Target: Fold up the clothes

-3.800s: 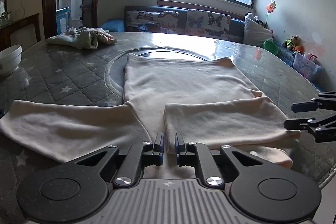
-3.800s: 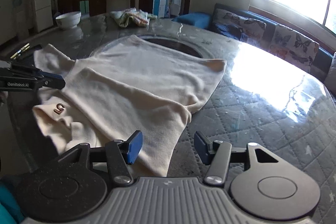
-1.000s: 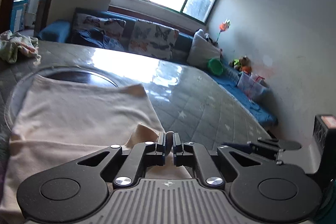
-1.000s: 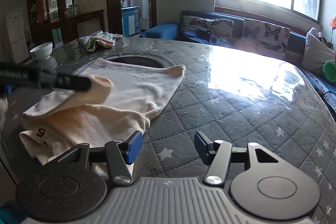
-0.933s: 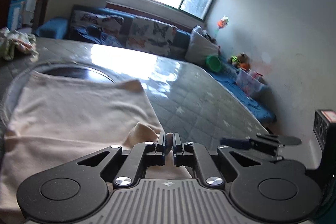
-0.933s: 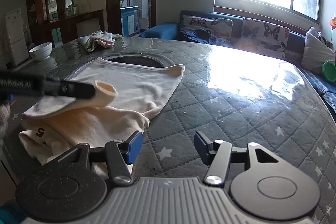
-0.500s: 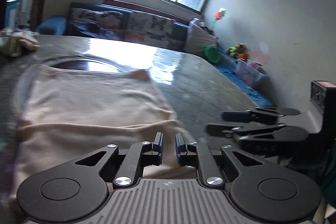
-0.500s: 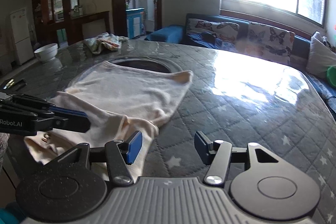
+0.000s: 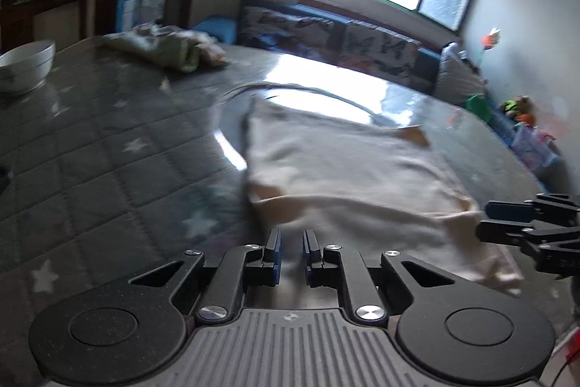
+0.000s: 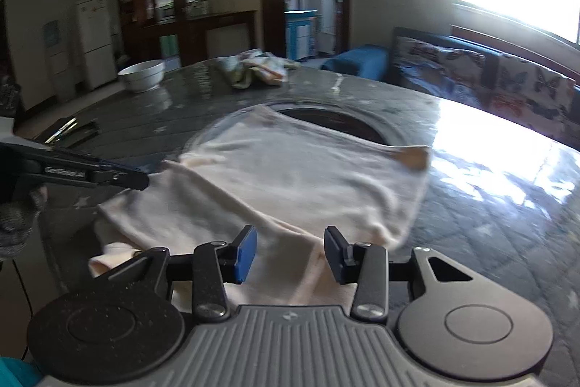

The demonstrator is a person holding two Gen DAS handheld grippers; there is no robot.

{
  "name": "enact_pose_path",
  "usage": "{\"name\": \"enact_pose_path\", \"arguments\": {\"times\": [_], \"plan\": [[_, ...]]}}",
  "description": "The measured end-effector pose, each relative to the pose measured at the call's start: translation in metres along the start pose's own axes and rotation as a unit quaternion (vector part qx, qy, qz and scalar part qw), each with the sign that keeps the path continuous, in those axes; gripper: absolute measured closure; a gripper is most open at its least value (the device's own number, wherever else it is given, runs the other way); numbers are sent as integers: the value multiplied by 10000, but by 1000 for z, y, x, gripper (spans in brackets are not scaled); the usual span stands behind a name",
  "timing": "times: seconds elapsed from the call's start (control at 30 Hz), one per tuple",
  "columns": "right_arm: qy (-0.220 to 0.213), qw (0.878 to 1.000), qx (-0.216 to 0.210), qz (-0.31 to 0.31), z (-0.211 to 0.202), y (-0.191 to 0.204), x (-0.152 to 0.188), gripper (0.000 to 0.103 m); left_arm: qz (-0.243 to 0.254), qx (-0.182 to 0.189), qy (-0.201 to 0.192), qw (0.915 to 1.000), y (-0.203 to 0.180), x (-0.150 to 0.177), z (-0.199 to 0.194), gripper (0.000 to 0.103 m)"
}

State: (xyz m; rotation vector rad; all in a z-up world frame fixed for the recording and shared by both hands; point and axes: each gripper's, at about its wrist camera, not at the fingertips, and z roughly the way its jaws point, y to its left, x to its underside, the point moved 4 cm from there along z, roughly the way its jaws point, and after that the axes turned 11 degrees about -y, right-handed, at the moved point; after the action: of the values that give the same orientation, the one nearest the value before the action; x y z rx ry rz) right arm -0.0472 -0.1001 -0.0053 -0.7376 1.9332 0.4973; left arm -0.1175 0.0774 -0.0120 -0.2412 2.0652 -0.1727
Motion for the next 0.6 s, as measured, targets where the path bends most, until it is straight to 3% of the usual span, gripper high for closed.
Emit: {"name": "enact_pose_path", "arguments": {"times": [0.07,0.3,0.6], "plan": [[84,10000,-49,-9,7,3,3,62,-90,-31,38,9999,4,0,1,90],[276,9995,-124,-13,21,7,10,62,-46,532,-199,9984,-26,-18,6,90],[412,9991,-68,24,29,2,16,62,-257,350,-33,9991,-2,-12,35,90]]}}
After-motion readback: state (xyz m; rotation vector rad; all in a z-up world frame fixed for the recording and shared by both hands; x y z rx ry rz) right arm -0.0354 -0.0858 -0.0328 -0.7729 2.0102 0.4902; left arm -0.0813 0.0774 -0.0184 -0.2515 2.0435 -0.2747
